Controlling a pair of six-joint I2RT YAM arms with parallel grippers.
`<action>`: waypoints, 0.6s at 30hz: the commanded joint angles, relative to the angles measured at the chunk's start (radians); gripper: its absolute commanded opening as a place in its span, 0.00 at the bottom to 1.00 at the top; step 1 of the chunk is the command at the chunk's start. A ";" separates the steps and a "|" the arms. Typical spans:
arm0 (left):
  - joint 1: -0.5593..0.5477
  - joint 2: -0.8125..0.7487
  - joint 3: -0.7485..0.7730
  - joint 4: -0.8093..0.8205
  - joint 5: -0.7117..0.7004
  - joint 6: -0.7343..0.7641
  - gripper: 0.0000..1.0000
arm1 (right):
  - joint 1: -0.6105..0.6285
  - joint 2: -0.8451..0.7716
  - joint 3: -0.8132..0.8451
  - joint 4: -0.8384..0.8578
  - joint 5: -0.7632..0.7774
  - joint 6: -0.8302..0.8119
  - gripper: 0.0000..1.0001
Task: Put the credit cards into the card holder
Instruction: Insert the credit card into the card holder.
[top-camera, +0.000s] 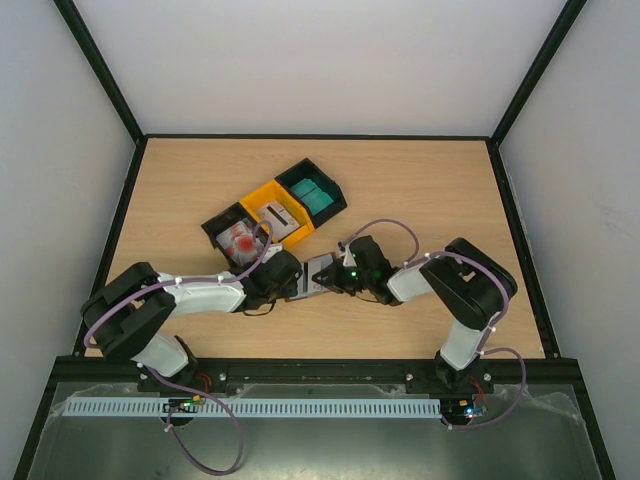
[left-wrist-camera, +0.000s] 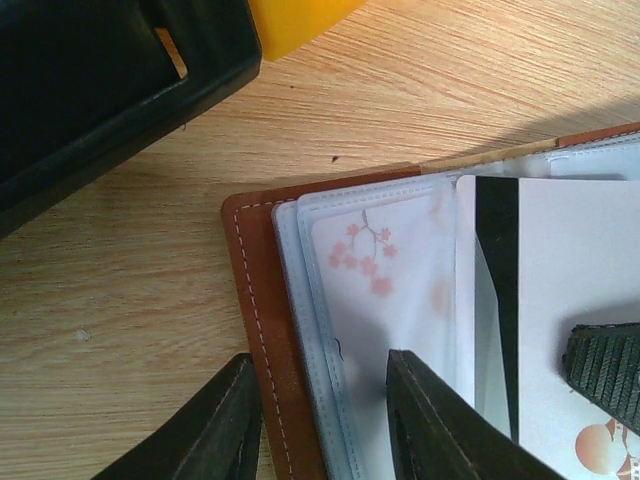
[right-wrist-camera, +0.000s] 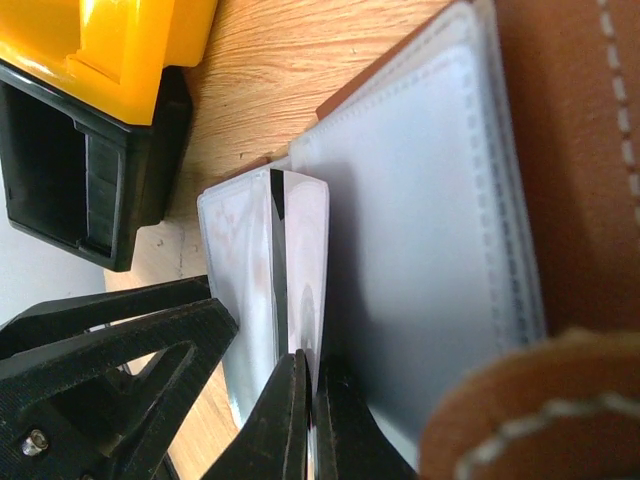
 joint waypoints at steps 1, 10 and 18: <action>-0.005 0.054 -0.016 -0.077 0.036 -0.007 0.36 | 0.016 0.012 -0.012 -0.209 0.030 -0.046 0.02; -0.005 0.063 -0.008 -0.080 0.026 -0.005 0.35 | 0.016 -0.033 -0.048 -0.308 0.079 -0.042 0.02; -0.005 0.056 -0.014 -0.078 0.023 -0.004 0.35 | 0.016 -0.021 -0.031 -0.355 0.091 -0.035 0.02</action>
